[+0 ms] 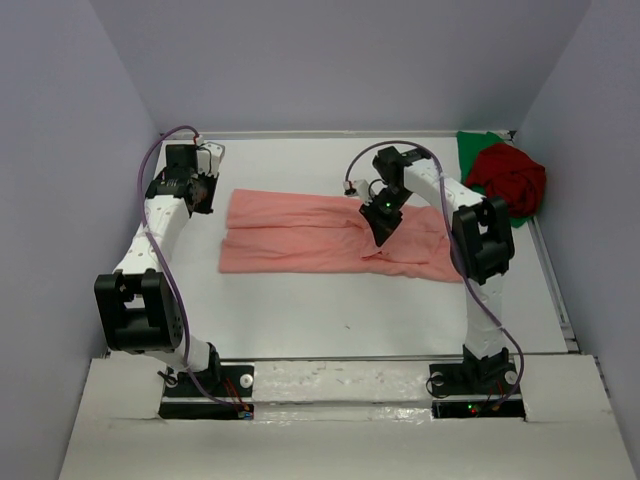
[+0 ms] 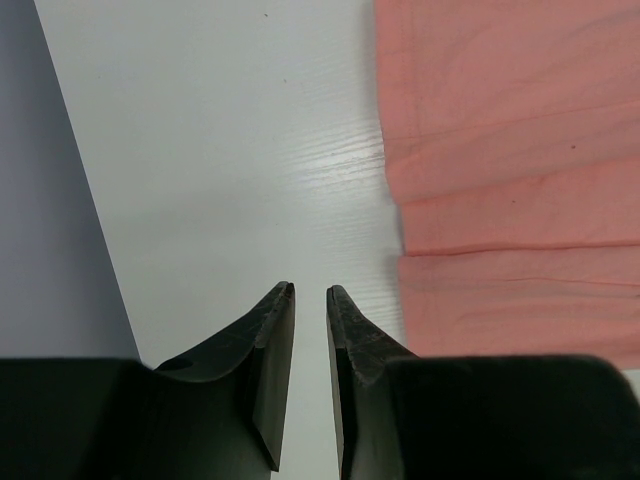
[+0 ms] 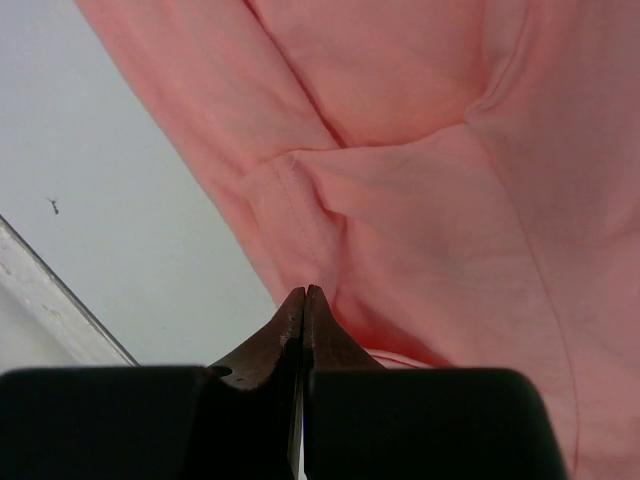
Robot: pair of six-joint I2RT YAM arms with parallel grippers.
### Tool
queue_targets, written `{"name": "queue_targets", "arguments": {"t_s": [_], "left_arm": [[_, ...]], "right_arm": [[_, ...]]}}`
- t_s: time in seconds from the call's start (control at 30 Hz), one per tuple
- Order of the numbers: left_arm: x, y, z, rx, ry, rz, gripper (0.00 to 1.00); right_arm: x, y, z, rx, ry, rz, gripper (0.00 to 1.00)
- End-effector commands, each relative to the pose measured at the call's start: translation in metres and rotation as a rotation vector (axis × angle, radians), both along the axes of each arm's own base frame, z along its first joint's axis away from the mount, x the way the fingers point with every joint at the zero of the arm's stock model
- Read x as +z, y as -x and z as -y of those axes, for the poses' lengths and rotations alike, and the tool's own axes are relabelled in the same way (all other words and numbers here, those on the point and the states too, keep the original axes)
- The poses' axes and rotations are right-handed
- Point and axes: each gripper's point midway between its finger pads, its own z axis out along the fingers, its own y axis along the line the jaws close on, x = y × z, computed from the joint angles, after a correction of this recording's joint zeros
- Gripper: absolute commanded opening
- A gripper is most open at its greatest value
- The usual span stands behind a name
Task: Fold and stack the t-shirts
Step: Fold the other side of the tshirt into a rectangle
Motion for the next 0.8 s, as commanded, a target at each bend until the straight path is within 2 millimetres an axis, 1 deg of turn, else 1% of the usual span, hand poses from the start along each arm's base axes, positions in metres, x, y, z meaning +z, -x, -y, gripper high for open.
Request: {"name": "queue_targets", "arguments": {"t_s": [0.0, 0.13, 0.23, 0.57, 0.63, 0.7, 0.77], "left_arm": [[0.008, 0.002, 0.002, -0.016, -0.001, 0.031, 0.32], [0.009, 0.002, 0.003, -0.018, 0.000, 0.033, 0.32], [0.009, 0.003, 0.002, -0.018, 0.001, 0.033, 0.33], [0.011, 0.005, 0.002, -0.018, 0.001, 0.042, 0.33], [0.012, 0.006, 0.002, -0.016, -0.001, 0.045, 0.33], [0.013, 0.006, 0.002, -0.018, -0.001, 0.050, 0.33], [0.013, 0.006, 0.002, -0.019, 0.000, 0.051, 0.33]], "right_arm": [[0.016, -0.026, 0.006, -0.034, 0.002, 0.121, 0.00], [0.011, -0.028, 0.019, -0.050, 0.028, 0.127, 0.00], [0.005, -0.024, 0.026, -0.054, 0.045, 0.115, 0.00], [-0.010, -0.010, 0.031, -0.044, 0.062, 0.070, 0.00], [-0.010, -0.007, 0.032, -0.041, 0.065, 0.053, 0.00], [-0.006, -0.003, 0.032, -0.038, 0.057, 0.049, 0.00], [0.004, 0.003, 0.032, -0.032, 0.047, 0.037, 0.00]]}}
